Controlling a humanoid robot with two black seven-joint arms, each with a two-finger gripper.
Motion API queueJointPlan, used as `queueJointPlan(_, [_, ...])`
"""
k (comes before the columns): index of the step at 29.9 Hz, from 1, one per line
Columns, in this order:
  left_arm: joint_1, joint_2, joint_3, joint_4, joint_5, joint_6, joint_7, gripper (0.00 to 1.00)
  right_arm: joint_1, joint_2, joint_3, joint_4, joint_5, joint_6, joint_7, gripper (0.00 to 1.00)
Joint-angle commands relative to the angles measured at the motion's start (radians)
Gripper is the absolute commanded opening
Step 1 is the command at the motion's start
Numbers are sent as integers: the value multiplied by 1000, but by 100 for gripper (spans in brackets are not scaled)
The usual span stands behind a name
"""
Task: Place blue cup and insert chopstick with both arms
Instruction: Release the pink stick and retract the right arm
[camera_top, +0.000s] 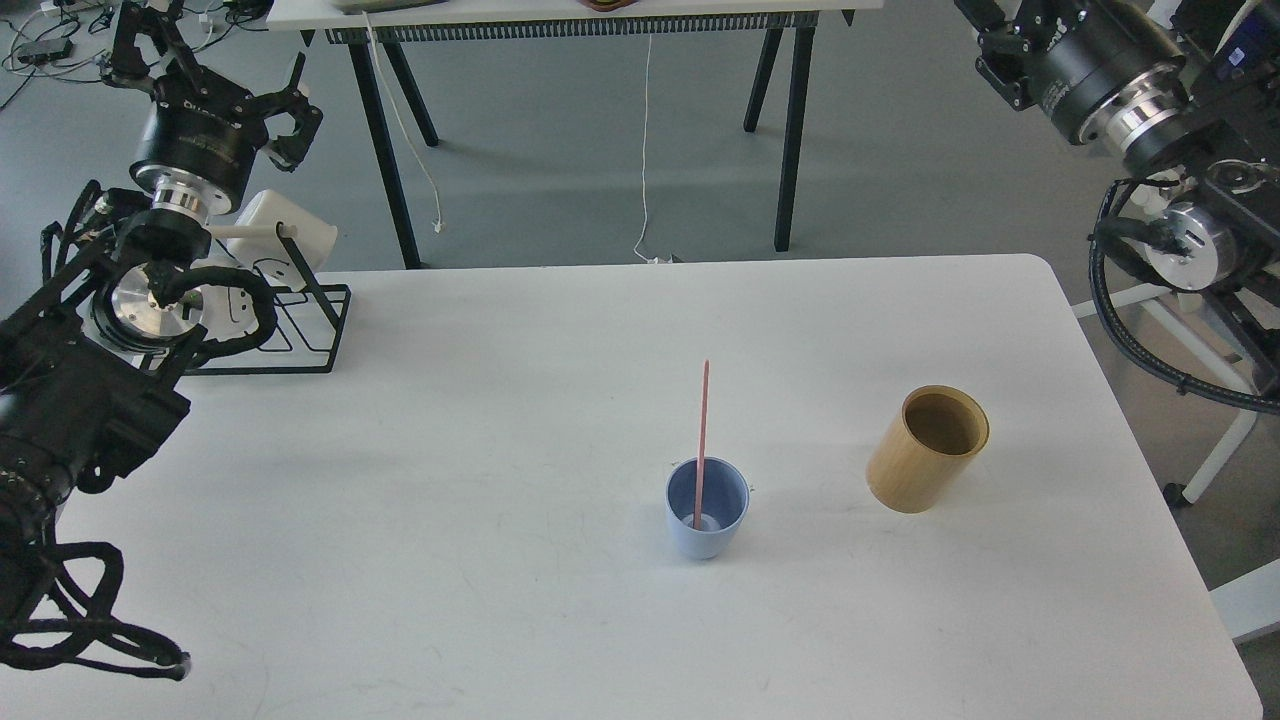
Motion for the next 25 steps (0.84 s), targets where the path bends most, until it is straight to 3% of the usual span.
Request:
queueJointPlan(1, [4, -2, 0, 9, 0, 0, -10, 100, -3, 12, 19, -131, 222, 105, -10, 99])
queueJointPlan(9, [8, -15, -2, 11, -2, 0, -11, 100, -15, 138, 46, -407, 571, 311, -50, 99])
queueJointPlan(16, [13, -18, -5, 22, -6, 0, -11, 100, -67, 181, 62, -421, 600, 340, -99, 99])
queueJointPlan(25, [4, -15, -16, 35, -11, 0, -40, 100, -78, 187, 59, -427, 597, 404, -97, 100])
